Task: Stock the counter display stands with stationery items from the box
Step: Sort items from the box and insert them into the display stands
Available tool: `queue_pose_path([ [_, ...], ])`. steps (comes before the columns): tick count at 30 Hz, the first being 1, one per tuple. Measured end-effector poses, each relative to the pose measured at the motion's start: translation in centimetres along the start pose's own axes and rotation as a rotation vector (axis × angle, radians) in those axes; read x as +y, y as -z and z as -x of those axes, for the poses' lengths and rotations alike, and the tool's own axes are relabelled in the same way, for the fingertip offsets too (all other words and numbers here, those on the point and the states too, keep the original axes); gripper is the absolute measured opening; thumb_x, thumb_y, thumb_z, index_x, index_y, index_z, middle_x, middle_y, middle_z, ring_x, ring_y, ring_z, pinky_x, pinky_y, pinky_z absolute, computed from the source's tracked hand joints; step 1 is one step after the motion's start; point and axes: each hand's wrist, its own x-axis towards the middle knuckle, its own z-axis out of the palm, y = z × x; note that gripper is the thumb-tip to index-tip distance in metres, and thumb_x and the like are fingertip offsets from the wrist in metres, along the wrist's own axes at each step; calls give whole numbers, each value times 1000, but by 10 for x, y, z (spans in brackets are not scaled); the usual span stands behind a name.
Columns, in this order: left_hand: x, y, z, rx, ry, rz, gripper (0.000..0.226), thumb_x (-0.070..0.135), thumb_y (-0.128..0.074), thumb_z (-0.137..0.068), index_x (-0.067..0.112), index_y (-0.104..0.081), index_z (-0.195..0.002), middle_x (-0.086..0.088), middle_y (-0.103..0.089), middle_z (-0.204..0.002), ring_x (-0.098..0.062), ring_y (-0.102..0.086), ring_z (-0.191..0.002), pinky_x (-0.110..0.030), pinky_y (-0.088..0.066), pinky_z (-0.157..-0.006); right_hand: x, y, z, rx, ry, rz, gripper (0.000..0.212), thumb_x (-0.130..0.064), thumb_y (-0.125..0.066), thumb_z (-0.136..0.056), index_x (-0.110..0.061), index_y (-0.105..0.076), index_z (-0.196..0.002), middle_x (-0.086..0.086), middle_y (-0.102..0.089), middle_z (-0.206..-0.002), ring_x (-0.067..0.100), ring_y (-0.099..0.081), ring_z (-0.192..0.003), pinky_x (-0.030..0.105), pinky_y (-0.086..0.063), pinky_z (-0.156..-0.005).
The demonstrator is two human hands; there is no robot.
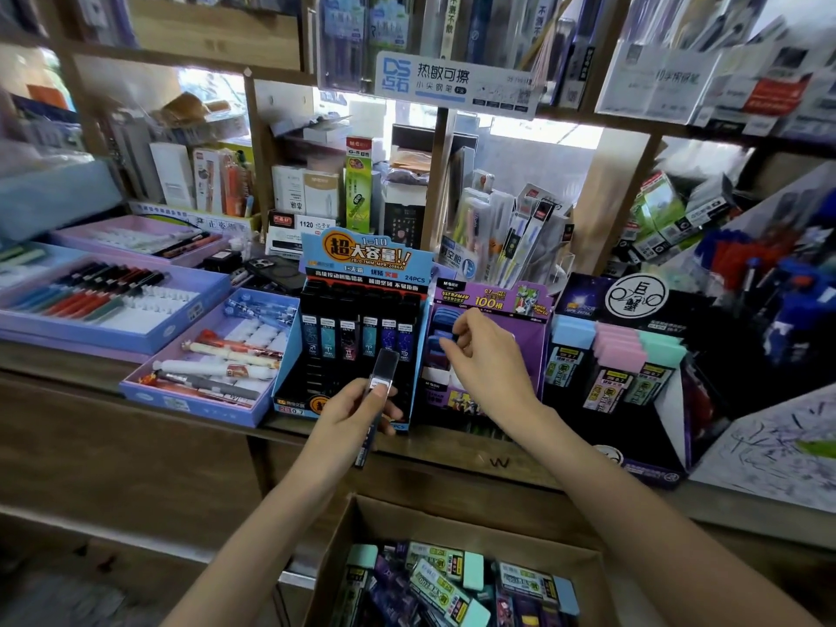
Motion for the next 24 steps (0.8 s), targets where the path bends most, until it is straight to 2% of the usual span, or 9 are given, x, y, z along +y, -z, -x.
queue_pose_path([
  [3, 2, -3, 0, -2, -57, 18, 19, 18, -43, -98, 13, -62, -96, 0, -65, -73, -7, -61, -60, -14, -47, -59, -14, 6, 10, -43, -26, -191, 11, -30, -57, -91, -21, -54, -86, -10, -56, -78, 5, -54, -70, 21, -44, -63],
  [7, 6, -8, 0, -47, -105, 27, 20, 17, -42, -98, 12, -62, -97, 2, -66, -72, -7, -62, -63, -15, -49, -63, -35, 4, 12, -336, -179, -590, 9, -30, -60, -90, -23, -64, -89, -5, -65, -82, 4, -62, -71, 19, -50, -59],
  [10, 5, -4, 0, -65, -84, 2, 20, 22, -44, -97, 14, -62, -99, 0, -67, -74, -10, -63, -69, -16, -49, -64, -40, 0, 10, -352, -181, -671, 6, -21, -62, -89, -22, -67, -86, -6, -65, -80, 2, -60, -72, 17, -48, -60],
  [13, -2, 14, -4, -19, -105, -250, 30, 41, -51, -89, 20, -60, -109, 3, -63, -91, -9, -59, -89, -15, -46, -71, -44, 7, -4, -253, -148, -691, 9, -15, -62, -89, -21, -66, -84, -4, -66, -80, 6, -62, -68, 21, -52, -59],
  [15, -10, 33, -10, 106, -183, -631, 45, 45, -56, -86, 19, -55, -123, 5, -56, -116, -11, -50, -111, -24, -43, -90, -45, 15, -21, -140, -131, -668, 11, -14, -60, -90, -21, -62, -82, -3, -65, -77, 6, -62, -61, 21, -53, -56],
  [18, -21, 57, -16, 154, -251, -1067, 56, 49, -58, -86, 17, -51, -131, 0, -50, -132, -19, -40, -127, -37, -32, -104, -45, 16, -46, -74, -103, -578, 6, -12, -60, -91, -15, -61, -86, 0, -64, -77, 1, -61, -55, 20, -55, -55],
  [19, -26, 62, -17, 130, -236, -1136, 58, 52, -56, -86, 18, -50, -133, 1, -49, -135, -19, -38, -130, -36, -28, -106, -45, 12, -51, -83, -101, -547, 2, -12, -60, -91, -12, -61, -89, 3, -65, -80, 4, -62, -59, 21, -55, -57],
  [22, -38, 71, -18, 115, -253, -1169, 56, 51, -56, -87, 17, -52, -132, 0, -51, -135, -20, -41, -130, -36, -26, -109, -45, -10, -58, -111, -78, -417, 15, -14, -62, -90, -5, -64, -102, 10, -66, -94, 21, -64, -83, 34, -56, -76],
  [24, -43, 72, -16, 143, -309, -1165, 51, 44, -59, -87, 15, -55, -129, -2, -54, -133, -23, -44, -128, -38, -28, -108, -46, -24, -56, -106, -18, -346, 19, -15, -63, -89, -5, -66, -105, 7, -66, -93, 21, -62, -87, 37, -53, -83],
])
